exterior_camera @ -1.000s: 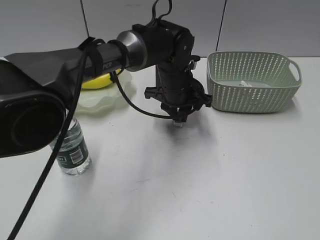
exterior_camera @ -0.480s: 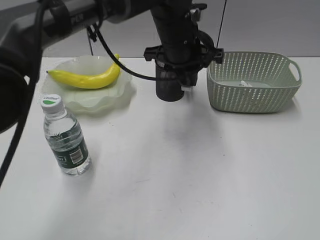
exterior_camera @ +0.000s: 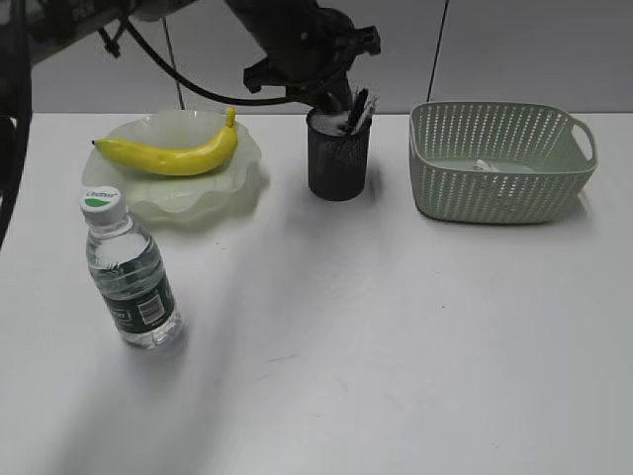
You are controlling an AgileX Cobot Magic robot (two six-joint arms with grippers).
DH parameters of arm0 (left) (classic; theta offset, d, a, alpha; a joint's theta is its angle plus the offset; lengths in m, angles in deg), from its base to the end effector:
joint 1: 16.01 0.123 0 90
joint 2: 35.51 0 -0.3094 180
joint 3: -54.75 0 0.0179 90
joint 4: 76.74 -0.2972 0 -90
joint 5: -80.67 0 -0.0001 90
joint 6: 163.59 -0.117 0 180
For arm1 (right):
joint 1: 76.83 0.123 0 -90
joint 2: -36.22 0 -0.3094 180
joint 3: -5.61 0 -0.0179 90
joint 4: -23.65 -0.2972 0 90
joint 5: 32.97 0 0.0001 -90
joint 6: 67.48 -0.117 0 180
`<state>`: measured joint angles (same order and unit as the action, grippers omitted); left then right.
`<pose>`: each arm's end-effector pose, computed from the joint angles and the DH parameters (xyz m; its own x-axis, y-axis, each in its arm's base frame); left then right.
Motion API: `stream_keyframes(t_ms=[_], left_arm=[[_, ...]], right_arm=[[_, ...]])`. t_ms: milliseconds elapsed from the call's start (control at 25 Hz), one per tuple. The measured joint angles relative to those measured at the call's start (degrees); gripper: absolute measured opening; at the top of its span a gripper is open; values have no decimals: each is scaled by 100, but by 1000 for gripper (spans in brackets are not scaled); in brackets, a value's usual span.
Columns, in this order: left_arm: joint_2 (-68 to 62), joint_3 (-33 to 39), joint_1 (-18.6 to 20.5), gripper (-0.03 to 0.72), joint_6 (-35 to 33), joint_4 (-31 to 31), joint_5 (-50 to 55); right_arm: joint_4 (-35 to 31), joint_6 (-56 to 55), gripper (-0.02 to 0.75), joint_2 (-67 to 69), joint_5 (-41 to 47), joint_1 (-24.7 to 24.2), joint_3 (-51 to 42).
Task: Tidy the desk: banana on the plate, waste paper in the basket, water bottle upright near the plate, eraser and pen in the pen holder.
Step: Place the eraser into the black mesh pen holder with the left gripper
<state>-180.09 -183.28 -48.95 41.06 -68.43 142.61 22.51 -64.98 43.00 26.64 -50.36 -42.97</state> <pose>0.5027 -0.3435 0.2394 -0.9116 0.0252 -0.4104 0.1817 0.9201 -0.3470 0.0288 0.0166 0.2937 -0.3622 -0.2178 -0.9063 -0.4720 0.8813 -0.0232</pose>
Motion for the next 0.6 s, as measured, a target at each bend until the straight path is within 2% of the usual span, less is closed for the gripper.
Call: stream_keyframes(t_ms=[120,320,600], left_arm=[[-128,0,113,174,0,348,-680],[-340,0,114,174,0,472,-1568],[-638,0,114,174,0,346,-1790]], right_arm=[[0,0,436,0,0,0,0],[0,0,436,0,0,0,0],[0,-5,436,0,0,0,0]])
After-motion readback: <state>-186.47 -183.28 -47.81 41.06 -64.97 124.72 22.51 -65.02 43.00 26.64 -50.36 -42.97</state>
